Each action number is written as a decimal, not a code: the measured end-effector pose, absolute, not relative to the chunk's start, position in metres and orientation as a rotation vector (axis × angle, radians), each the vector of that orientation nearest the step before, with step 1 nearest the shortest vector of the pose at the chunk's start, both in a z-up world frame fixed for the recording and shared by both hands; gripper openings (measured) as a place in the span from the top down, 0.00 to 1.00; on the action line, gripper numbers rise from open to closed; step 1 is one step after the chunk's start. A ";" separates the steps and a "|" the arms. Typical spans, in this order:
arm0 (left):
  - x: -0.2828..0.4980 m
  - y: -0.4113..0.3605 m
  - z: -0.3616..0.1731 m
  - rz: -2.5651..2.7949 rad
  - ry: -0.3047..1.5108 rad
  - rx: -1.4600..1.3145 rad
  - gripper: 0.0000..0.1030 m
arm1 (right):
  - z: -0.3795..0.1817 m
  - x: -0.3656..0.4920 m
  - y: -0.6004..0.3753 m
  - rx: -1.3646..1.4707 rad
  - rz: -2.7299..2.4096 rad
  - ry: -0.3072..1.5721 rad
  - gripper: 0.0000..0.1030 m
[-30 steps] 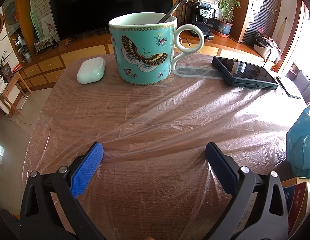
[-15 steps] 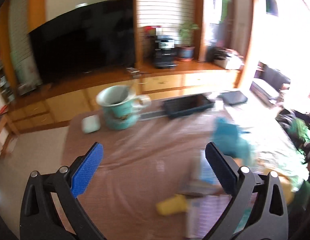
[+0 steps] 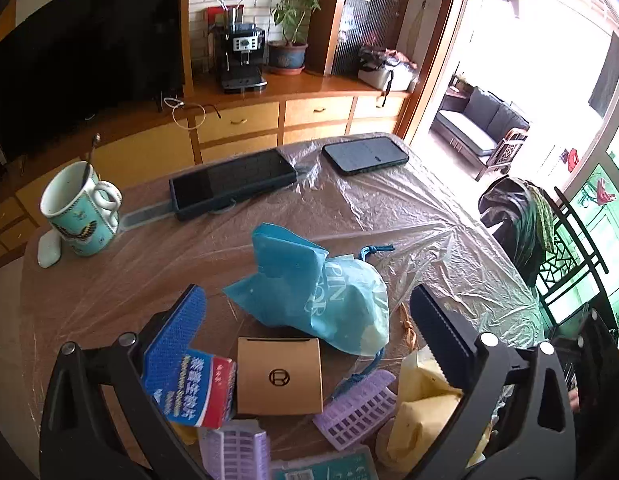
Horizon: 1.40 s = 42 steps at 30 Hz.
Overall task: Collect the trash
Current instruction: 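Grasp the blue cloth bag with the left tool while the right tool grasps the yellow paper bag, then lift the blue bag with the left tool while the right tool lifts the yellow bag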
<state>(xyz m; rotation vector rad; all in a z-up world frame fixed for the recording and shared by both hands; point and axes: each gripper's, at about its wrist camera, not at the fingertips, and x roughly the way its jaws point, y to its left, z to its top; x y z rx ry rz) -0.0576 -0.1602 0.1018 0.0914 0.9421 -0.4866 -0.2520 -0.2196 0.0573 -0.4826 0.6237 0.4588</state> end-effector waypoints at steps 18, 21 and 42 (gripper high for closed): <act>-0.004 -0.195 0.038 -0.395 1.258 0.102 0.03 | 0.005 -0.208 -0.194 -0.551 0.537 0.791 0.24; -0.005 -0.197 0.036 -0.418 1.239 0.123 0.13 | 0.005 -0.201 -0.204 -0.457 0.548 0.834 0.39; -0.021 -0.182 0.070 -0.545 1.115 0.027 0.94 | 0.034 -0.197 -0.261 -0.082 0.515 0.783 0.56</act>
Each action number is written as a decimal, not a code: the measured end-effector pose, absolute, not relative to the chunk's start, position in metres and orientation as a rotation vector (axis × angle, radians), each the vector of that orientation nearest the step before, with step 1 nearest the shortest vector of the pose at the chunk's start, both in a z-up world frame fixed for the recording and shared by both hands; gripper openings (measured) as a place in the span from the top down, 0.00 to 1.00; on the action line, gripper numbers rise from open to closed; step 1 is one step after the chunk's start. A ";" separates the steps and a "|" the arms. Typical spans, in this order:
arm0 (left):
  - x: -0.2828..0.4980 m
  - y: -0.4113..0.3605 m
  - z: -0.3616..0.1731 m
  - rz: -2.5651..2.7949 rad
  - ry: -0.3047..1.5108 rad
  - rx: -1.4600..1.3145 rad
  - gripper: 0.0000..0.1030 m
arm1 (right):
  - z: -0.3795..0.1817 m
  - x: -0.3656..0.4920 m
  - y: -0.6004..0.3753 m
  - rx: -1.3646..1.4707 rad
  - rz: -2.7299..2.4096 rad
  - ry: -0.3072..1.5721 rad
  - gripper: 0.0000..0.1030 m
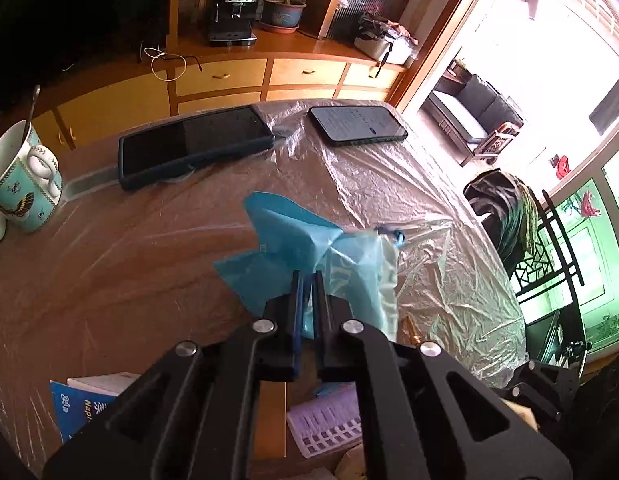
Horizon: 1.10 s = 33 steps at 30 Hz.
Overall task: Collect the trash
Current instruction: 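Lift the blue bag with the left tool while the right tool lifts the yellow bag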
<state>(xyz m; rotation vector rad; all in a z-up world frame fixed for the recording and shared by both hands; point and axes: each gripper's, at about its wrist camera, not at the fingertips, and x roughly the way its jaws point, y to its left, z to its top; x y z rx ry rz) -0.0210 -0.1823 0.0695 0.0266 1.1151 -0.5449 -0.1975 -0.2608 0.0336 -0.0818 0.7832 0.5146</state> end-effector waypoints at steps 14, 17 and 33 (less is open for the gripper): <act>-0.006 -0.200 0.070 -0.464 1.214 0.085 0.20 | 0.033 -0.197 -0.271 -0.074 0.498 0.786 0.54; -0.004 -0.214 0.051 -0.462 1.257 0.100 0.20 | 0.031 -0.197 -0.269 -0.066 0.511 0.784 0.54; 0.004 -0.239 0.011 -0.416 1.250 0.253 0.13 | 0.024 -0.189 -0.269 -0.065 0.499 0.811 0.53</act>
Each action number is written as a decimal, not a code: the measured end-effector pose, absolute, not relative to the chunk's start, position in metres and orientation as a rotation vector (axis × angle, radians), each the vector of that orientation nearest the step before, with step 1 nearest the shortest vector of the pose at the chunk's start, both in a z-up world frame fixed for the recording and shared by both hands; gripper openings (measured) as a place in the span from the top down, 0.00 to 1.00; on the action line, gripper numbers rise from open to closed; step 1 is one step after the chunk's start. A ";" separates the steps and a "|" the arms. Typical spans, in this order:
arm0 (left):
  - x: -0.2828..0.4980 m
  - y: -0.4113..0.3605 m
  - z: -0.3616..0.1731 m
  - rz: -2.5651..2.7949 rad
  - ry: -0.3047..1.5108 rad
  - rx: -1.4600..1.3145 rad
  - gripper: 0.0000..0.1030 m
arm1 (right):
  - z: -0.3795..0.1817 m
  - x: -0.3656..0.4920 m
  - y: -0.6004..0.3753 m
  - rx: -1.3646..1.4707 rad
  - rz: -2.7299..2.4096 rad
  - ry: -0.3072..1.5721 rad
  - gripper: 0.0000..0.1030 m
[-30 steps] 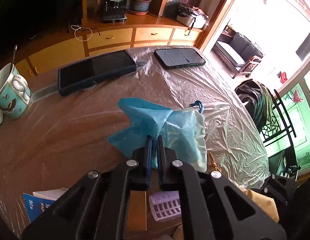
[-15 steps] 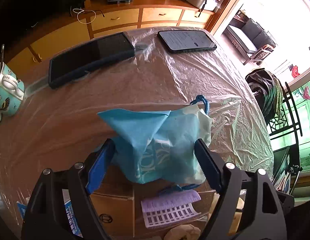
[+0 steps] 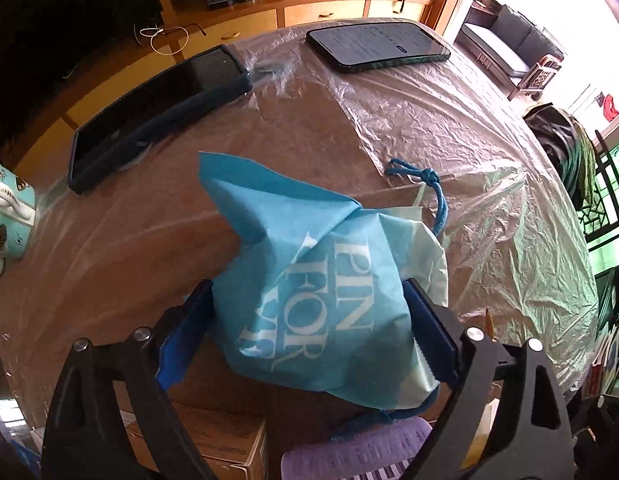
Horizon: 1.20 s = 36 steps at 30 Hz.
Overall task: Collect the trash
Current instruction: 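Lift the blue bag with the left tool while the right tool lifts the yellow bag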
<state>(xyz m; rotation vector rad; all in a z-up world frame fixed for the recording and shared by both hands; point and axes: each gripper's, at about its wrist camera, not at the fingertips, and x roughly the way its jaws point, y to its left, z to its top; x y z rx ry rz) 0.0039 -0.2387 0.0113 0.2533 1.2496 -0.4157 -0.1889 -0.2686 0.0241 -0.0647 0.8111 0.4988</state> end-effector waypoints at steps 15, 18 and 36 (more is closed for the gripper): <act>-0.026 -0.199 0.061 -0.510 1.081 0.022 0.40 | 0.031 -0.189 -0.277 -0.012 0.445 0.788 0.54; -0.037 -0.187 0.079 -0.495 1.015 0.007 0.40 | 0.032 -0.186 -0.276 -0.009 0.425 0.793 0.55; -0.094 -0.119 0.149 -0.465 0.771 -0.061 0.40 | 0.060 -0.175 -0.268 -0.003 0.400 0.750 0.55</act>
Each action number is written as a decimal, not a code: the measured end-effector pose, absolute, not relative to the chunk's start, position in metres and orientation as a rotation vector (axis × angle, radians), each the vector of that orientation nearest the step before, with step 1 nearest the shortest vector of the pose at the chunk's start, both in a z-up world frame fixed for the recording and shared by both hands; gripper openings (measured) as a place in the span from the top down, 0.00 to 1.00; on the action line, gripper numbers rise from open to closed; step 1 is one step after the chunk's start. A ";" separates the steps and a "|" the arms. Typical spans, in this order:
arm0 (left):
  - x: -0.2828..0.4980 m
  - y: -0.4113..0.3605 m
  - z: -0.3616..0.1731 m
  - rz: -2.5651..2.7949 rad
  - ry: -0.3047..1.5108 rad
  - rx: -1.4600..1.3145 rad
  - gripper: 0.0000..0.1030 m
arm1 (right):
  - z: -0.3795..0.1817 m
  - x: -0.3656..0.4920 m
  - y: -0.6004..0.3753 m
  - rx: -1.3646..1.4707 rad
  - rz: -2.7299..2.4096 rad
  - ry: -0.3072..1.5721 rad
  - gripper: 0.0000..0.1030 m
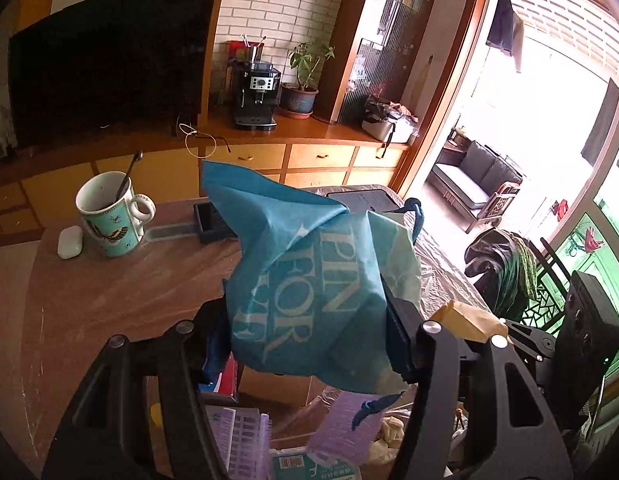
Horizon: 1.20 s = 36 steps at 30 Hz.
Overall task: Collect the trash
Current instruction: 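Lift the blue bag with the left tool while the right tool lifts the yellow bag, then carry the blue bag with the left tool while the right tool carries the yellow bag over the black bin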
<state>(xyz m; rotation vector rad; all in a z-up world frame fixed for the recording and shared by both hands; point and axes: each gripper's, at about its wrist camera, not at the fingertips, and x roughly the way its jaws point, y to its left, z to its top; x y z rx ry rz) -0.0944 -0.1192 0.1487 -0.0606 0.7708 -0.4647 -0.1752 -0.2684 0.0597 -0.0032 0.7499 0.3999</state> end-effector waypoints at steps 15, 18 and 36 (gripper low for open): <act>-0.112 -0.117 0.140 -0.466 0.748 -0.087 0.40 | 0.045 -0.176 -0.226 -0.029 0.483 0.808 0.55; -0.115 -0.110 0.135 -0.455 0.742 -0.141 0.40 | 0.030 -0.178 -0.205 -0.072 0.472 0.843 0.55; -0.169 -0.054 0.160 -0.377 0.653 -0.161 0.40 | 0.049 -0.182 -0.212 -0.046 0.425 0.809 0.55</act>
